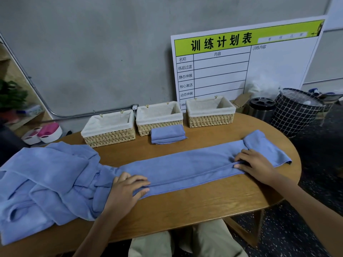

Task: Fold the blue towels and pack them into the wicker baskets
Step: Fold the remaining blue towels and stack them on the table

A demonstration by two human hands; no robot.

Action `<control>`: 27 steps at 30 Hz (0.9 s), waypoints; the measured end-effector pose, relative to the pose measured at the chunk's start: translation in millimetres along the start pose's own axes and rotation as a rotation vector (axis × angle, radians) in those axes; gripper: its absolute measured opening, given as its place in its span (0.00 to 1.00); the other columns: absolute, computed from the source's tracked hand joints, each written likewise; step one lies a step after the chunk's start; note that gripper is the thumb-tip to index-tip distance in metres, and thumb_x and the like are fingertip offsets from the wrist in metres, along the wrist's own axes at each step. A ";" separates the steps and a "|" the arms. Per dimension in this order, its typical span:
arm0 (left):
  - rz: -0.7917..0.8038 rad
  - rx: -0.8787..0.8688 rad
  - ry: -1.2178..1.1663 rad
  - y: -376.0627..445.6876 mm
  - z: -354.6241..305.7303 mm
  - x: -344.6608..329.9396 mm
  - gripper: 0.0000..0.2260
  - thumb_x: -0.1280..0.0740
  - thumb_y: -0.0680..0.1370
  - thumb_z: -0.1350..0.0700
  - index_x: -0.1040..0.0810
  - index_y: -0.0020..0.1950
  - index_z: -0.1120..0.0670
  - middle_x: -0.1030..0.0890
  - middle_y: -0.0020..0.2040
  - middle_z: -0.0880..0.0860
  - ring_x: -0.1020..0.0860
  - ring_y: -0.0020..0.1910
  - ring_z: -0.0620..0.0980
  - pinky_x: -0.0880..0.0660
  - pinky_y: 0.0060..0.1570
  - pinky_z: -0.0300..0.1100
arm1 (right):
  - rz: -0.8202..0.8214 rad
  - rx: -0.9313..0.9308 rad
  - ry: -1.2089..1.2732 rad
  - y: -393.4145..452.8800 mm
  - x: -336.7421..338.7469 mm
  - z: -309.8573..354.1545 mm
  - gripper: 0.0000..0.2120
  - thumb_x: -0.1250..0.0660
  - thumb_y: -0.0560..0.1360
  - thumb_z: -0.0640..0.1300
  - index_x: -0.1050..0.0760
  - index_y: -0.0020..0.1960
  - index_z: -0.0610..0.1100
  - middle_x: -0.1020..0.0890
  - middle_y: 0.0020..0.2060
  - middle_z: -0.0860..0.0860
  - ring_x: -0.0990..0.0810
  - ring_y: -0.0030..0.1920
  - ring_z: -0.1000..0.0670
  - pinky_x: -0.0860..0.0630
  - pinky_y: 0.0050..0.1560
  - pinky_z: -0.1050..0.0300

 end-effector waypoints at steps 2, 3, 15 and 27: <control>-0.055 -0.003 -0.044 -1.5 -4.3 6.9 0.19 0.44 0.82 0.37 0.15 0.53 0.40 0.20 0.55 0.33 0.31 0.45 0.42 0.31 0.47 0.48 | -0.018 -0.011 0.023 -4.4 3.6 -0.2 0.14 0.39 0.77 0.64 0.23 0.45 0.55 0.26 0.42 0.61 0.27 0.42 0.56 0.27 0.42 0.54; -0.089 -0.014 -0.065 -3.6 -7.1 10.1 0.19 0.44 0.82 0.37 0.15 0.52 0.41 0.20 0.55 0.34 0.30 0.45 0.43 0.32 0.46 0.48 | -0.031 -0.012 0.037 -7.7 5.8 -0.4 0.14 0.38 0.76 0.63 0.23 0.45 0.54 0.25 0.42 0.61 0.26 0.43 0.56 0.27 0.43 0.55; -0.007 -0.065 -0.044 -11.6 -10.5 3.3 0.19 0.44 0.82 0.36 0.15 0.52 0.39 0.20 0.55 0.34 0.28 0.45 0.42 0.29 0.42 0.48 | -0.111 0.008 0.017 -25.0 17.4 1.1 0.13 0.36 0.75 0.60 0.19 0.44 0.53 0.24 0.43 0.63 0.26 0.42 0.56 0.26 0.41 0.54; 0.130 -0.047 0.003 -17.6 -16.7 7.0 0.22 0.50 0.83 0.37 0.17 0.59 0.38 0.22 0.59 0.36 0.24 0.46 0.44 0.26 0.42 0.43 | -0.091 -0.062 -0.232 -24.0 30.9 14.6 0.27 0.51 0.79 0.69 0.19 0.41 0.55 0.23 0.36 0.60 0.23 0.38 0.56 0.33 0.41 0.51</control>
Point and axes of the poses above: each hand's wrist, its own y-axis towards the middle knuckle, its own x-axis out of the back of the hand, z = x × y, the point moved 5 cm from there along y, towards the middle knuckle
